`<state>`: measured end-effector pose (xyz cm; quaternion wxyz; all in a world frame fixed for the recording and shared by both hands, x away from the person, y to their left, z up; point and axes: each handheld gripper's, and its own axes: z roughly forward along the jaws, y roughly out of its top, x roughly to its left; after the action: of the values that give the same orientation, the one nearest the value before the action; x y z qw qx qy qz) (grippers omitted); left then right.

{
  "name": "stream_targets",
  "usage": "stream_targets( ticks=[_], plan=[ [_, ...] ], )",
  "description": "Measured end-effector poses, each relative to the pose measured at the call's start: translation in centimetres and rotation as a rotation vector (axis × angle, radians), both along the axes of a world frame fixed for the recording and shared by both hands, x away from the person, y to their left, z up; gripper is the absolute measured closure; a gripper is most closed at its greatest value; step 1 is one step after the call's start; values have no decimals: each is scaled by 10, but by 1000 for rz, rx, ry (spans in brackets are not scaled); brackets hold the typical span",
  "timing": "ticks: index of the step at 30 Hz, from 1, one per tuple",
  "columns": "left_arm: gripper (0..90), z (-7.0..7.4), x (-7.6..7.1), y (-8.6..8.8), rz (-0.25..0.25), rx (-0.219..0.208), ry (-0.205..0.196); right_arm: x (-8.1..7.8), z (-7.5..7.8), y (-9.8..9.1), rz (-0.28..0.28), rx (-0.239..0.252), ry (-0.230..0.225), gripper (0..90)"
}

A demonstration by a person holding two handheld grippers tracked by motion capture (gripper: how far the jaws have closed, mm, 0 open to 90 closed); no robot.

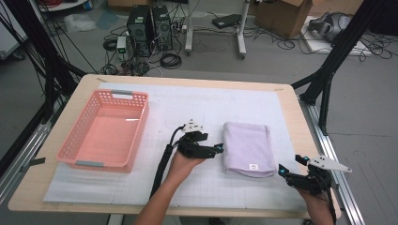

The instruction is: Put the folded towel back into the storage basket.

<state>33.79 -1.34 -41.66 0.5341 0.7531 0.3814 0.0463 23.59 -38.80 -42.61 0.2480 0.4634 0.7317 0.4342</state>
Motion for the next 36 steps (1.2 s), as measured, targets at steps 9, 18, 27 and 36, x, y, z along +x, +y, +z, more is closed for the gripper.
stream_targets(
  ticks=[9, 18, 27, 36],
  plan=[
    [225, -19, 19, -29, 14, 13, 97, 1, -1, 2, 10, -7, 8, 190],
    [232, -29, 25, -44, -29, -10, 162, 2, -3, 8, 23, -14, 13, 190],
    [309, -36, 24, -60, -54, 38, 177, 2, -2, 10, 33, -14, 10, 190],
    [669, -35, 24, -57, -85, 43, 166, 3, -3, 10, 37, -15, 7, 190]
  ],
)
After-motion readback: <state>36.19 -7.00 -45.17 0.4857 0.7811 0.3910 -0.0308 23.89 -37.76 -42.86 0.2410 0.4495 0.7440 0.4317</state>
